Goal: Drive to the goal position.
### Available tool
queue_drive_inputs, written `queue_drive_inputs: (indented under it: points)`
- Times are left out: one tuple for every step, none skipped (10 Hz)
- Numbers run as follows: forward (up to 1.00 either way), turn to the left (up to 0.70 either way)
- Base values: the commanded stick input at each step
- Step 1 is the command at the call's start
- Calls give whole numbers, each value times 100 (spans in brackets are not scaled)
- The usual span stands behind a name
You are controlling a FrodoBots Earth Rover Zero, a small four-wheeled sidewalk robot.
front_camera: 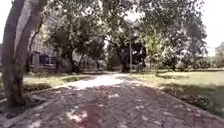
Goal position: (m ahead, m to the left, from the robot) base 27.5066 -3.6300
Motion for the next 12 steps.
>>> queue_drive_inputs:
  points:
    - [70, 0]
    - [70, 0]
    - [70, 0]
    - [70, 0]
    - [70, 0]
    - [70, 0]
    - [70, 0]
    - [70, 0]
    - [70, 0]
    - [70, 0]
    - [70, 0]
    - [70, 0]
